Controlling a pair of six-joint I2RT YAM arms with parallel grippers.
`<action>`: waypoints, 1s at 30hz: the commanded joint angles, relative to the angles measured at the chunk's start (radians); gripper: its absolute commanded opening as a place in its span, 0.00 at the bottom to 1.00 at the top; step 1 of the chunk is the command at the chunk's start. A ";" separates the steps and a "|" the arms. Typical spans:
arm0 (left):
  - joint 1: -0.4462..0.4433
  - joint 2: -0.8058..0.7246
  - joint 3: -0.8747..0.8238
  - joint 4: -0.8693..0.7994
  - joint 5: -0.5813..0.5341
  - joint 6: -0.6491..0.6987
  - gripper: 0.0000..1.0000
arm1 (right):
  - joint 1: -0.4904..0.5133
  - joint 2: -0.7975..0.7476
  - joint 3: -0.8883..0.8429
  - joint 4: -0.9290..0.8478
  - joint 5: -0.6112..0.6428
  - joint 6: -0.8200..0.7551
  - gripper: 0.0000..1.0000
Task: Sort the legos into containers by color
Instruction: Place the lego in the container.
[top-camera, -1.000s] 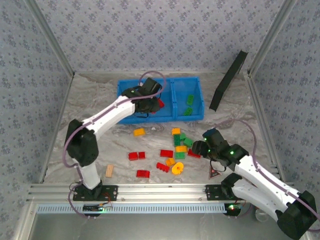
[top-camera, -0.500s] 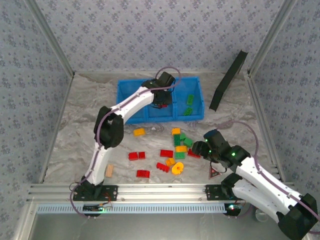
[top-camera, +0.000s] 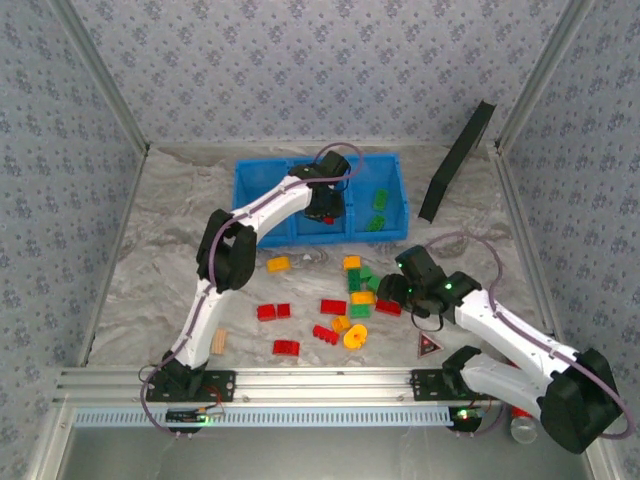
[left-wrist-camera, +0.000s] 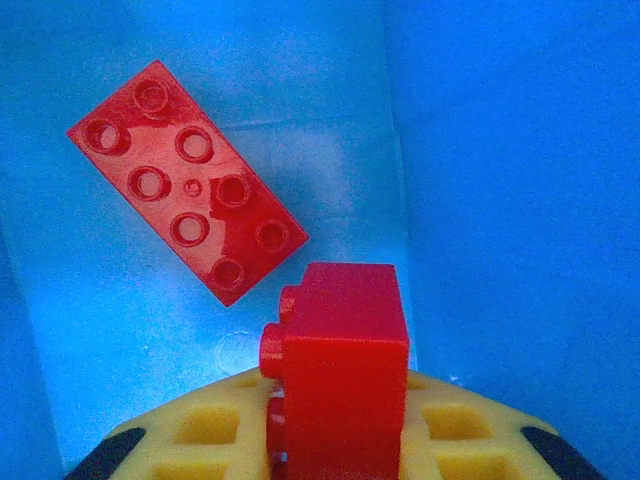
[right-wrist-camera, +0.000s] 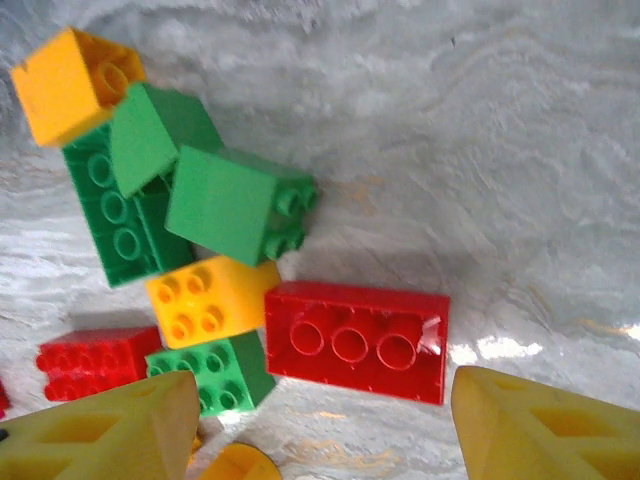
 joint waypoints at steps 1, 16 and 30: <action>0.004 0.026 0.034 -0.023 0.015 0.015 0.27 | -0.028 0.030 0.039 0.011 -0.019 -0.041 0.69; 0.008 -0.035 0.009 -0.022 0.017 0.032 0.52 | -0.060 0.193 0.092 0.115 -0.094 -0.087 0.70; 0.004 -0.364 -0.250 0.040 0.019 0.104 0.55 | -0.060 0.330 0.103 0.200 -0.127 -0.102 0.70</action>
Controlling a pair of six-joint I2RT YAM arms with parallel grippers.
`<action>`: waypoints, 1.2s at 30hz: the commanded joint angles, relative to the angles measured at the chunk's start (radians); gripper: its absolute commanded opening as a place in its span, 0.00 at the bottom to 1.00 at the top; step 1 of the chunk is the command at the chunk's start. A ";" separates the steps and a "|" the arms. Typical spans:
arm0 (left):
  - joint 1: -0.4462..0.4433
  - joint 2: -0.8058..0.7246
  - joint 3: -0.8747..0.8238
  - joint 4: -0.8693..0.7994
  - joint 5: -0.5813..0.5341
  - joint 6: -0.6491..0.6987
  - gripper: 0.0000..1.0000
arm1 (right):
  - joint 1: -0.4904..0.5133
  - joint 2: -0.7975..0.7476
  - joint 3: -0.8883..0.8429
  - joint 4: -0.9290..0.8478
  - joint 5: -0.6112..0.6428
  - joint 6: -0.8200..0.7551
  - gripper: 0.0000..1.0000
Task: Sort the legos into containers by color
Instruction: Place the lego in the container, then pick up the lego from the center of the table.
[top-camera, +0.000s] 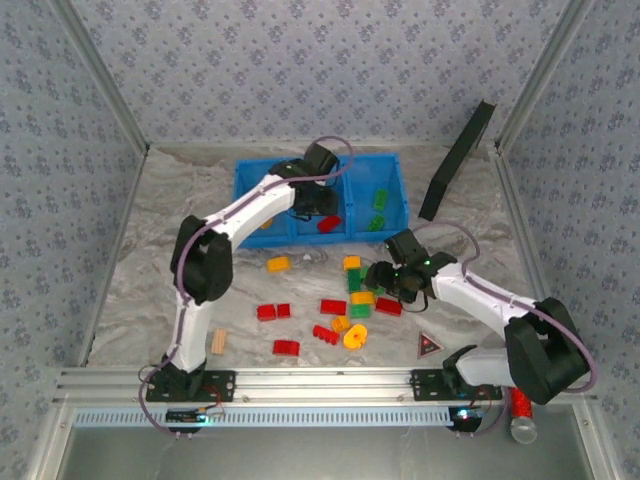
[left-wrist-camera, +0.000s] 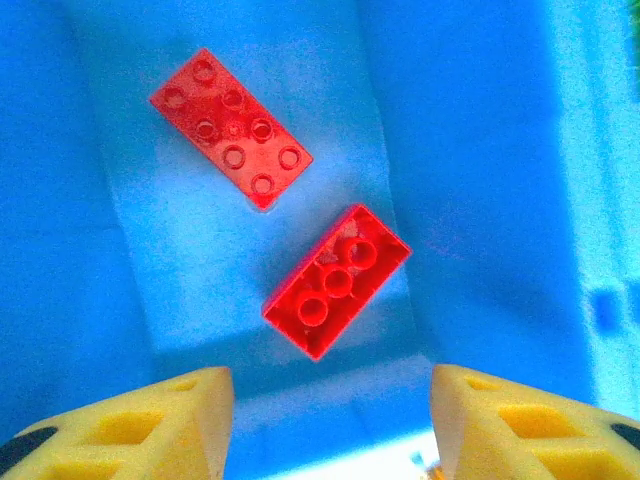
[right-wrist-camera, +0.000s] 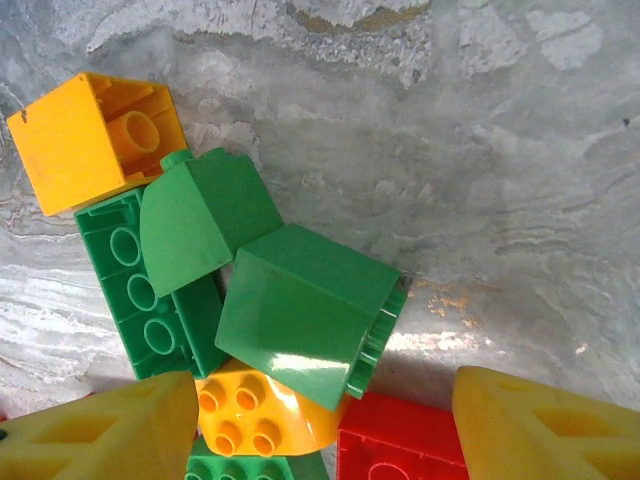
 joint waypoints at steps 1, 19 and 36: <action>-0.002 -0.110 -0.064 0.021 -0.010 0.025 0.55 | -0.002 0.035 0.031 0.027 -0.018 -0.021 0.69; 0.016 -0.390 -0.357 0.011 -0.072 0.017 0.57 | -0.010 0.164 0.042 0.047 0.022 -0.049 0.60; 0.019 -0.457 -0.481 -0.011 -0.075 0.016 0.57 | -0.038 0.209 0.100 0.002 0.057 -0.181 0.38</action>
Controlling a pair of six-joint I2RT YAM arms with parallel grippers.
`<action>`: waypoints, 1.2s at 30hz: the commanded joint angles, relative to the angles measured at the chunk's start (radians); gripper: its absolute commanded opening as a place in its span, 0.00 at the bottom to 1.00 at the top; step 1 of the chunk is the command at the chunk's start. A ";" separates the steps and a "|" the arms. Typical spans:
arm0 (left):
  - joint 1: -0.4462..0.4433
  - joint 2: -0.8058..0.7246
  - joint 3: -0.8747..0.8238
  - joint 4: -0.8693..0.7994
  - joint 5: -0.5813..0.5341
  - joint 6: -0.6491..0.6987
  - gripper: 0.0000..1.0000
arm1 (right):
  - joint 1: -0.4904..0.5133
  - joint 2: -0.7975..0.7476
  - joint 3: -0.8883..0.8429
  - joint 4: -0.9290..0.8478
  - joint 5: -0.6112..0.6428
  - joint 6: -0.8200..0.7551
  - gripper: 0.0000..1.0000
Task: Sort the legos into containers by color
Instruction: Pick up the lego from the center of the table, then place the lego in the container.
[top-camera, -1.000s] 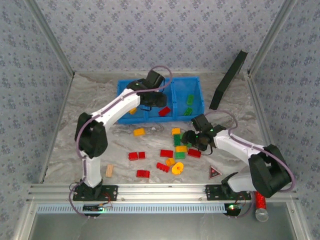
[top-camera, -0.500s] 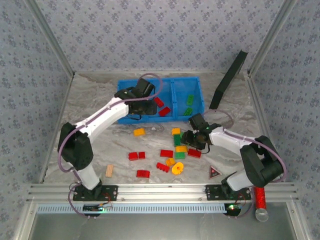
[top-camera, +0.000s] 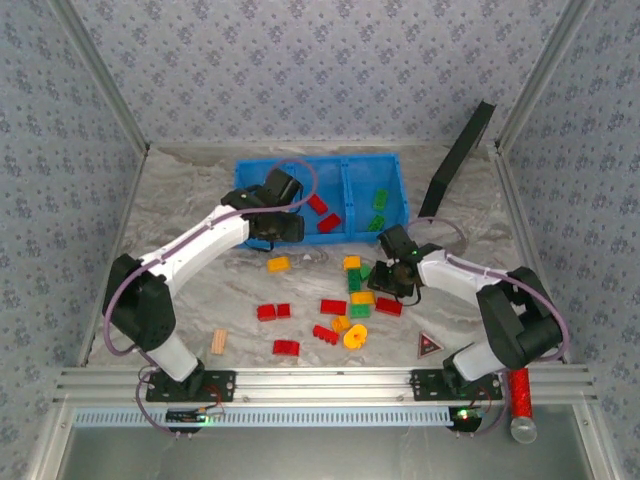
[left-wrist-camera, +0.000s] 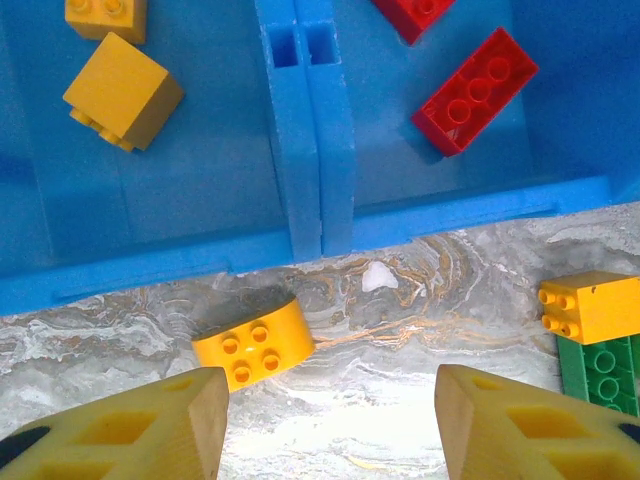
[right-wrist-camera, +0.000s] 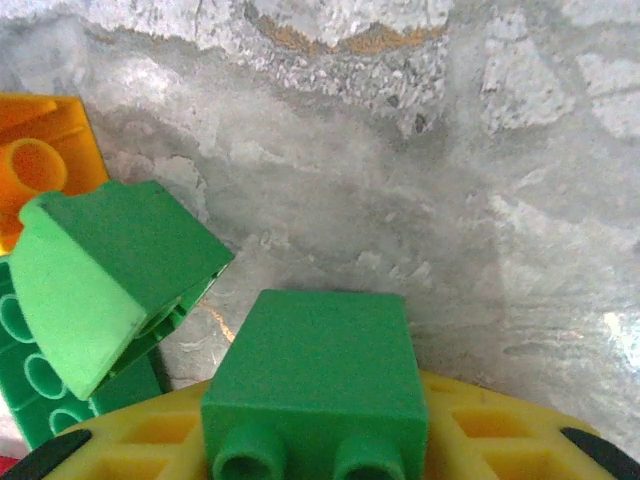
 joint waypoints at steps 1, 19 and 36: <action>0.006 -0.036 -0.002 -0.028 -0.006 0.016 0.57 | -0.011 0.028 0.048 -0.020 0.049 -0.065 0.36; 0.002 -0.186 -0.285 0.022 0.062 -0.088 0.62 | -0.016 -0.048 0.375 -0.318 0.176 -0.331 0.25; 0.001 -0.083 -0.339 0.196 0.042 -0.108 0.78 | -0.134 0.324 0.829 -0.257 0.129 -0.539 0.26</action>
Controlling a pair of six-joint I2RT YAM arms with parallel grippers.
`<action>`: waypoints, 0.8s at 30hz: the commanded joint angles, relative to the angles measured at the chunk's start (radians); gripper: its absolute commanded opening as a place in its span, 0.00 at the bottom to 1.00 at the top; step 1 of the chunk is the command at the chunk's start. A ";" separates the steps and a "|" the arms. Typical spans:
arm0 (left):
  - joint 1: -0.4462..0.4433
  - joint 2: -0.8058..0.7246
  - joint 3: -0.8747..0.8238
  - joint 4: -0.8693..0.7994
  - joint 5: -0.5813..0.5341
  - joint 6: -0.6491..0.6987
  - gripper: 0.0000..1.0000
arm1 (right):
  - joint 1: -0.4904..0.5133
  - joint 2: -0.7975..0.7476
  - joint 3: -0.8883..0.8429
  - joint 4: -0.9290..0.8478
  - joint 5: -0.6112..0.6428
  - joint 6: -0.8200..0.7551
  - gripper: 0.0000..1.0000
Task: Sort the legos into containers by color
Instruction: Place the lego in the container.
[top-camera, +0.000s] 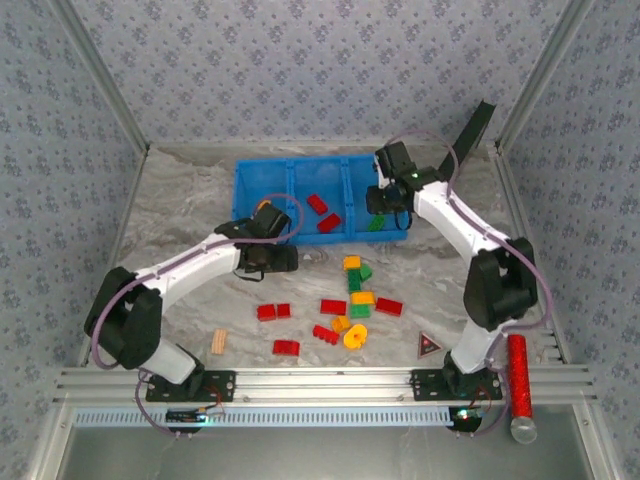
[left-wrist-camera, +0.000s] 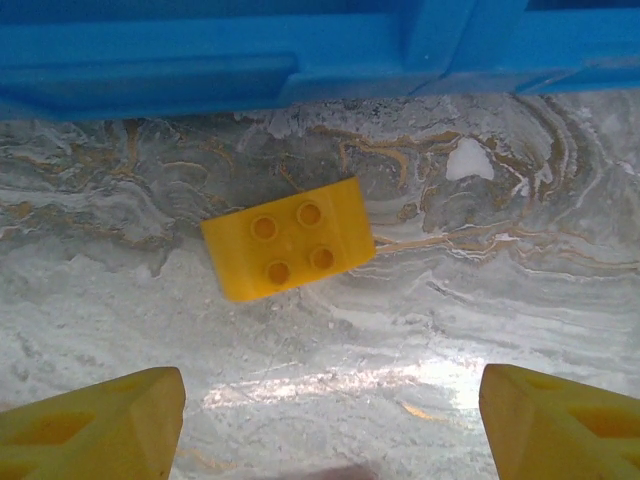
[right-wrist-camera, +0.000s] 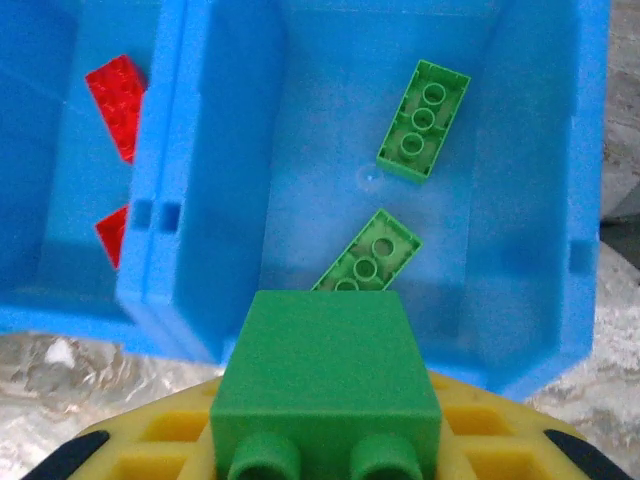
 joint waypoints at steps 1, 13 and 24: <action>0.002 0.040 0.024 0.029 -0.009 -0.005 0.78 | -0.023 0.073 0.093 -0.001 -0.024 -0.045 0.26; 0.025 0.151 0.054 0.061 -0.012 -0.011 0.78 | -0.084 0.288 0.223 0.030 -0.100 -0.051 0.32; 0.046 0.210 0.072 0.067 -0.040 -0.089 0.78 | -0.096 0.321 0.217 0.033 -0.157 -0.082 0.47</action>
